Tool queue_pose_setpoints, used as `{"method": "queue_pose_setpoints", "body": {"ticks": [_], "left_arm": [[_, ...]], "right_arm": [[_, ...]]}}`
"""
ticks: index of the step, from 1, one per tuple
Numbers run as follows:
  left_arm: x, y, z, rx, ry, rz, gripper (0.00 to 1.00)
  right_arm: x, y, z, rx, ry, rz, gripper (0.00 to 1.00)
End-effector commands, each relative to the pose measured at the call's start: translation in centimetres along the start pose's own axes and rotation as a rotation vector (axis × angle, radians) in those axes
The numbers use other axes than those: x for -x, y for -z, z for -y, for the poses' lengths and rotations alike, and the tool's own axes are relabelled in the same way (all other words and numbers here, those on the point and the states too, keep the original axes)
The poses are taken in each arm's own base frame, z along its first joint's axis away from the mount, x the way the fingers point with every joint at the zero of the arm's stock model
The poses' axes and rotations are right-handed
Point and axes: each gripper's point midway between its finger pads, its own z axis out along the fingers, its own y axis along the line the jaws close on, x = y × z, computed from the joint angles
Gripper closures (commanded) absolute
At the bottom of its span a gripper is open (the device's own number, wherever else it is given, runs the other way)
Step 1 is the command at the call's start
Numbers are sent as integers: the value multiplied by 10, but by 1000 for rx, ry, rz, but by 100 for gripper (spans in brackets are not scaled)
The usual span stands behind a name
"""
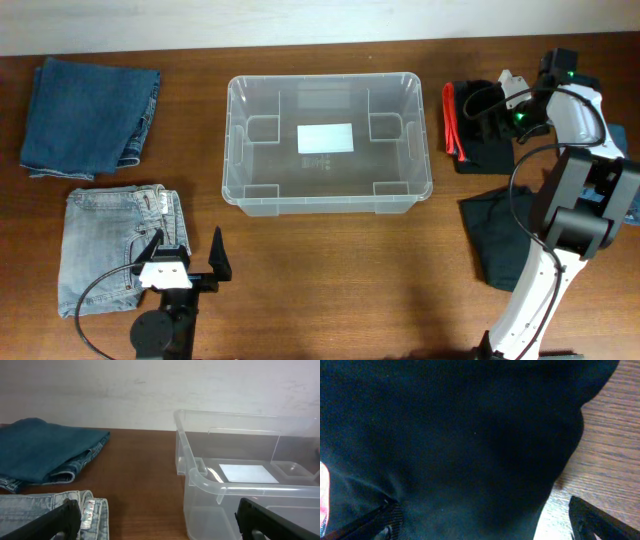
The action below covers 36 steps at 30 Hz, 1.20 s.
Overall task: Pack container
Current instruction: 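Lower the right gripper and grasp the black red-trimmed garment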
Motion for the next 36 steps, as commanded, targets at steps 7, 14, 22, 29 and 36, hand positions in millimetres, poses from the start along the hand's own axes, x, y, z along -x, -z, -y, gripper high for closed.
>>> {"method": "queue_pose_setpoints", "body": {"ticks": [7,14,22,29,36], "left_arm": [[-2,0,-2,8,-8,-4,0],[-2,0,-2,8,-8,-4,1],[-2,0,-2,8,-8,-4,0],[-2,0,-2,8,-8,-4,1],[-2,0,-2,8,-8,-4,1]], "right_arm": [[-8,-24,-27,161,-23,-5,4],[-9,-24,-32,191,-30,-5,9],[-16,-33,-31,202,-45,-29,10],[-21,-34,-23,227,-114,-24,9],[-18,-29,-28,328,-150,30,6]]}}
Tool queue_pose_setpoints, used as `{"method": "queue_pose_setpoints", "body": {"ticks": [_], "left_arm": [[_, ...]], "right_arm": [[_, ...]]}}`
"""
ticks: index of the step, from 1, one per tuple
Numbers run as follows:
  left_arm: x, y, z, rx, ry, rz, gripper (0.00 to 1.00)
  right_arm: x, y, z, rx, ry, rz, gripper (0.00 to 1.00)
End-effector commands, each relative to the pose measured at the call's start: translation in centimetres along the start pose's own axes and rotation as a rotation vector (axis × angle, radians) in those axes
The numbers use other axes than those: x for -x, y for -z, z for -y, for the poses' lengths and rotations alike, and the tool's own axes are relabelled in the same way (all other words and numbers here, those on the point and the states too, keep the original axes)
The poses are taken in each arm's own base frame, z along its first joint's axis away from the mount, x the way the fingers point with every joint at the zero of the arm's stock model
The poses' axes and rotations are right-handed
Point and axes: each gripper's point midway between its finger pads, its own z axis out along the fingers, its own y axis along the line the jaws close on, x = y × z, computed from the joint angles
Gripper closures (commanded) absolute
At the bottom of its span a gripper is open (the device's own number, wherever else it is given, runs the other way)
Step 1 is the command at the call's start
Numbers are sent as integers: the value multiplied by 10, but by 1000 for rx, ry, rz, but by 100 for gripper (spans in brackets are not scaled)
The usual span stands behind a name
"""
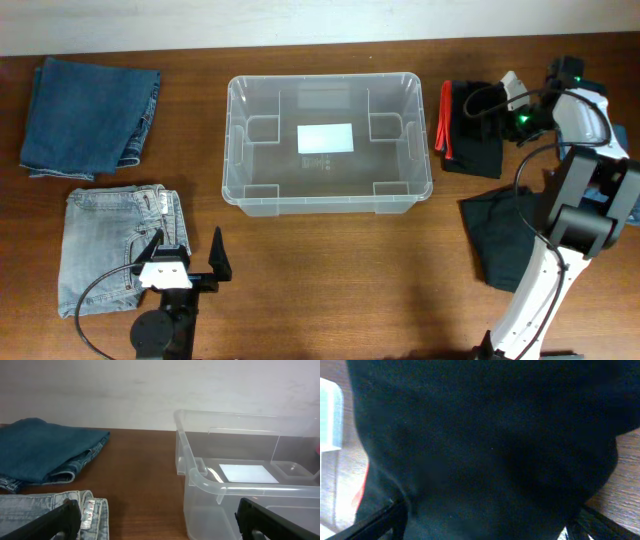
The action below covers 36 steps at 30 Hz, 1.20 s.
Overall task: Pack container
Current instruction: 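Lower the right gripper and grasp the black red-trimmed garment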
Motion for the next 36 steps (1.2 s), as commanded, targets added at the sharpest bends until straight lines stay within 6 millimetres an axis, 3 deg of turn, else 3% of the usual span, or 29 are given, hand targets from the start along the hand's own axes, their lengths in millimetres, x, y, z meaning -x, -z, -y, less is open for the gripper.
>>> {"method": "queue_pose_setpoints", "body": {"ticks": [1,4,12,16,21,26,29,32,36], "left_arm": [[-2,0,-2,7,-8,-4,1],[-2,0,-2,7,-8,-4,0],[-2,0,-2,7,-8,-4,1],[-2,0,-2,7,-8,-4,1],[-2,0,-2,7,-8,-4,1],[-2,0,-2,7,-8,-4,1],[-2,0,-2,7,-8,-4,1],[-2,0,-2,7,-8,-4,0],[-2,0,-2,7,-8,-4,1]], "right_arm": [[-23,-26,1,75,-72,-51,6],[-28,-31,3,80,-81,-65,6],[-49,-50,18,36,-129,-141,19],[-51,-52,21,21,-129,-150,45],[-56,-51,29,-32,-147,-176,56],[-56,-51,29,-32,-148,-176,79],[-53,-49,28,-29,-173,-169,96],[-46,-43,27,-33,-193,-161,96],[-18,-19,12,24,-194,-110,96]]}}
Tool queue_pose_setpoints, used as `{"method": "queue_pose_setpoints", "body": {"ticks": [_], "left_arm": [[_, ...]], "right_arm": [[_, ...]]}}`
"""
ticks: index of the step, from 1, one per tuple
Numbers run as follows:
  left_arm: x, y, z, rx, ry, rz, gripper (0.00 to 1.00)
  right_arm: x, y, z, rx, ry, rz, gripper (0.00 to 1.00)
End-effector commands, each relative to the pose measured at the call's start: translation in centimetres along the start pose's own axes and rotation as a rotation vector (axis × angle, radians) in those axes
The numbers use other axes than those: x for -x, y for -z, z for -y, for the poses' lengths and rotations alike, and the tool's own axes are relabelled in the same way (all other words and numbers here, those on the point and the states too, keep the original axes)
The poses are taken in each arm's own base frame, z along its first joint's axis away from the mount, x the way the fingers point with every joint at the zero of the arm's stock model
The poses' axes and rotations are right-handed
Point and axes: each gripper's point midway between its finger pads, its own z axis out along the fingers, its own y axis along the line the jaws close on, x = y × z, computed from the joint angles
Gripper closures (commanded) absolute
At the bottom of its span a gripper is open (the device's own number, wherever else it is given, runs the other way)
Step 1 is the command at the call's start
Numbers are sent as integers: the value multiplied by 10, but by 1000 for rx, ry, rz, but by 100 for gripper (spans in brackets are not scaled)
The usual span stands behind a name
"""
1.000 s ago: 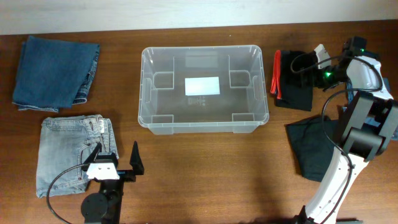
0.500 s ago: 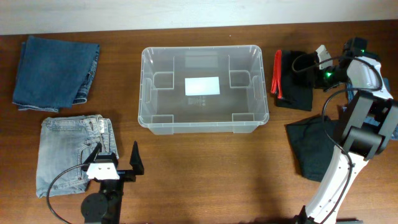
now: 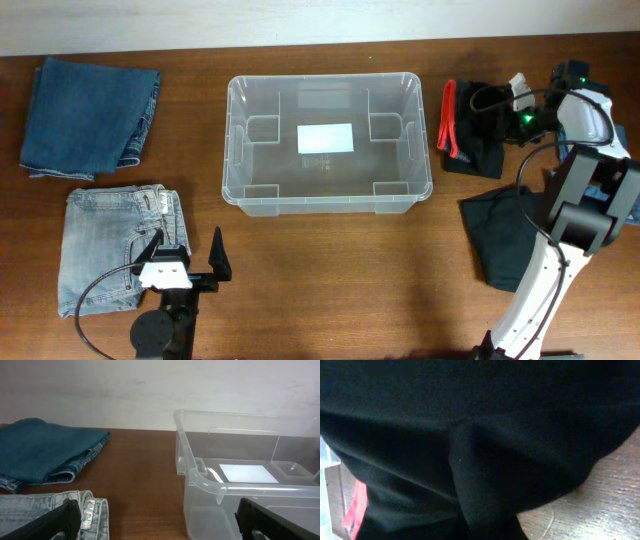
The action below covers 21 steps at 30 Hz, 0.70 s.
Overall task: Pack container
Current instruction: 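Lower the right gripper and grasp the black red-trimmed garment, then carry the black garment with the right gripper into the clear bin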
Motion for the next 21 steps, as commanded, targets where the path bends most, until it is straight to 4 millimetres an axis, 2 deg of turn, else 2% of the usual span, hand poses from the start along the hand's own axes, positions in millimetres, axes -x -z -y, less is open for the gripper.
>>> {"method": "queue_pose_setpoints", "body": {"ticks": [1,4,8,10,13,14,17,19,21], "left_arm": [[-2,0,-2,8,-8,-4,1],[-2,0,-2,8,-8,-4,1],[-2,0,-2,8,-8,-4,1],[-2,0,-2,8,-8,-4,1],[-2,0,-2,8,-8,-4,1],[-2,0,-2,8,-8,-4,1],[-2,0,-2,8,-8,-4,1],[-2,0,-2,8,-8,-4,0],[-2,0,-2,8,-8,-4,1]], "right_arm": [[-1,-5,-5,39,-41,-44,96],[25,26,-37,153,-15,27,96],[59,90,-96,345,32,153,97],[64,107,-111,387,45,179,96],[70,141,-145,466,83,228,96],[71,146,-151,474,90,234,96],[68,170,-186,487,147,248,96],[69,178,-202,482,155,254,96],[70,187,-228,488,151,260,96]]}}
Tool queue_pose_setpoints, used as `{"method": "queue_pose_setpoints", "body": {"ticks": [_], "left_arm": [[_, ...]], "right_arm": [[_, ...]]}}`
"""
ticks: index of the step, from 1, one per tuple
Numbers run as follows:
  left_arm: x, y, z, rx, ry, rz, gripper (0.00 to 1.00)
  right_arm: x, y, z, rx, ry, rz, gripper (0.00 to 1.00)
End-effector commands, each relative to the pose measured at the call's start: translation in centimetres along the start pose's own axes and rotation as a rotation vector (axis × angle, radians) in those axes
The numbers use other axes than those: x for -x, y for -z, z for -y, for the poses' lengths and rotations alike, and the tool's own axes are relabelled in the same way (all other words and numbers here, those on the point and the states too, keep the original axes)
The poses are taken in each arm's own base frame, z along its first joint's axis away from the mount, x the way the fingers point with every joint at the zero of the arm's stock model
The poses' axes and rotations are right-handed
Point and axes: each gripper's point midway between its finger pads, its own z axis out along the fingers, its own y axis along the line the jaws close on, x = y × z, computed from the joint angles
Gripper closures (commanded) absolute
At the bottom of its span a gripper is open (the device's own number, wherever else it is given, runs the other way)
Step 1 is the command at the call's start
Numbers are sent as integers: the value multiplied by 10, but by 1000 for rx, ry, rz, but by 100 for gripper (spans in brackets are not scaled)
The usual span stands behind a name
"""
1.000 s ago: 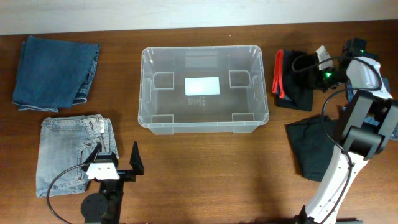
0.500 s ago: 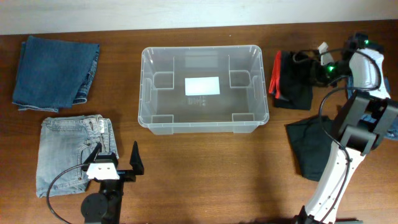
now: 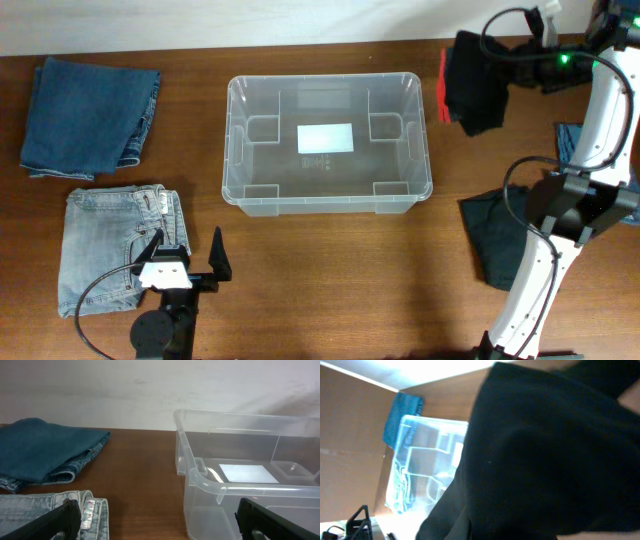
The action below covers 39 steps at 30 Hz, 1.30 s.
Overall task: Pack container
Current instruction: 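Carry the black garment with the right gripper into the clear bin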
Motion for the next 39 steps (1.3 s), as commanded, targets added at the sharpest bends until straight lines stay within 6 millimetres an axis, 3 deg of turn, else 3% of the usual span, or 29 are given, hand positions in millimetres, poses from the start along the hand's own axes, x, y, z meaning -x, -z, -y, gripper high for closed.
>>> {"method": "queue_pose_setpoints", "body": {"ticks": [1,5,8,14,21,31,39], "left_arm": [[-2,0,-2,7,-8,-4,1],[-2,0,-2,7,-8,-4,0],[-2,0,-2,7,-8,-4,1],[-2,0,-2,7,-8,-4,1],[-2,0,-2,7,-8,-4,1],[-2,0,-2,7,-8,-4,1],[-2,0,-2,7,-8,-4,1]], "right_arm": [[13,-3,-73,91,51,36,96],[5,-24,-137,135,96,-5,96],[-14,-60,-174,130,85,-94,96],[-49,-130,-221,-20,104,-197,96],[-58,-195,-286,-73,126,-107,96],[-52,-247,-280,-134,41,-31,96],[-75,-296,-252,-100,13,-120,96]]}}
